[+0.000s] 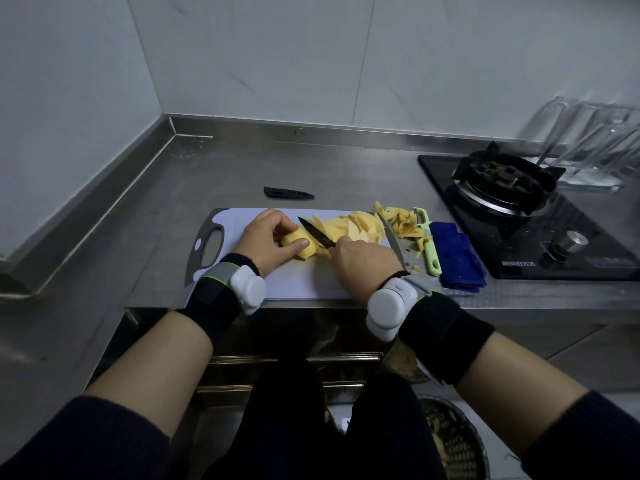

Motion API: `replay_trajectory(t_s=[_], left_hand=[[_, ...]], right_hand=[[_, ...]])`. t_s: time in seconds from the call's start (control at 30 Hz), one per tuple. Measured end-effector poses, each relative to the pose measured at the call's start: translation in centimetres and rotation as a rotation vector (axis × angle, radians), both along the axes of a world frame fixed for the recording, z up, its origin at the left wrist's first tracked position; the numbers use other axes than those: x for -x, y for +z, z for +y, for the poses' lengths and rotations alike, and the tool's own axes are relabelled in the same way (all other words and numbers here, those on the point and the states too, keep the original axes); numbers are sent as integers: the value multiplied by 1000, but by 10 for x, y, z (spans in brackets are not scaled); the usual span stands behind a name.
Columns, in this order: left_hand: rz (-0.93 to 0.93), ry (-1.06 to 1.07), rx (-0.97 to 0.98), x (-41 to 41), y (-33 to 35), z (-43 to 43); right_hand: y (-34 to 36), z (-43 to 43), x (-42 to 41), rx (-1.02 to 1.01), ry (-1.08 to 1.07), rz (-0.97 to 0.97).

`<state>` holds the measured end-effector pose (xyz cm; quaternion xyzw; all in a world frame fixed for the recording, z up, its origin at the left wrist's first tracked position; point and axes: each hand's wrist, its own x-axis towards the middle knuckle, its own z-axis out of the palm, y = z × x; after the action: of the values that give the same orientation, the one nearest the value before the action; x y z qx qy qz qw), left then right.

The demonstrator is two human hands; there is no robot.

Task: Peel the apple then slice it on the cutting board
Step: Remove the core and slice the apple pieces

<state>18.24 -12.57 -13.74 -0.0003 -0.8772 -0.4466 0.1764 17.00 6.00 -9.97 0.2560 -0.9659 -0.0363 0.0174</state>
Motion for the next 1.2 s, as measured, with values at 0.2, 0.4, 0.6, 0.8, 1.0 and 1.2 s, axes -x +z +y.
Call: replay_trajectory(t_s=[0.2,0.4,0.6,0.8,1.0,1.2], left_hand=[[-3,0,5,0,0,-1],[-3,-4,-16,-1,0,0],[-2,-9,-18,1,-2,0],[-4,-7,-37,2,-3,-1],[1,-7,-32,2,-2,0],[-1,-2,-28,1,-2,-2]], right_hand=[[0,-4,2,-66,7,-28],[-2,-6,3,-75,-5,-42],[-5,-6,2,-85,-36,-69],[-10,-3,3,-108,9,-18],[-14,-15,7,-145,-7,-94],[-12,-6,17,-93,-44,-123]])
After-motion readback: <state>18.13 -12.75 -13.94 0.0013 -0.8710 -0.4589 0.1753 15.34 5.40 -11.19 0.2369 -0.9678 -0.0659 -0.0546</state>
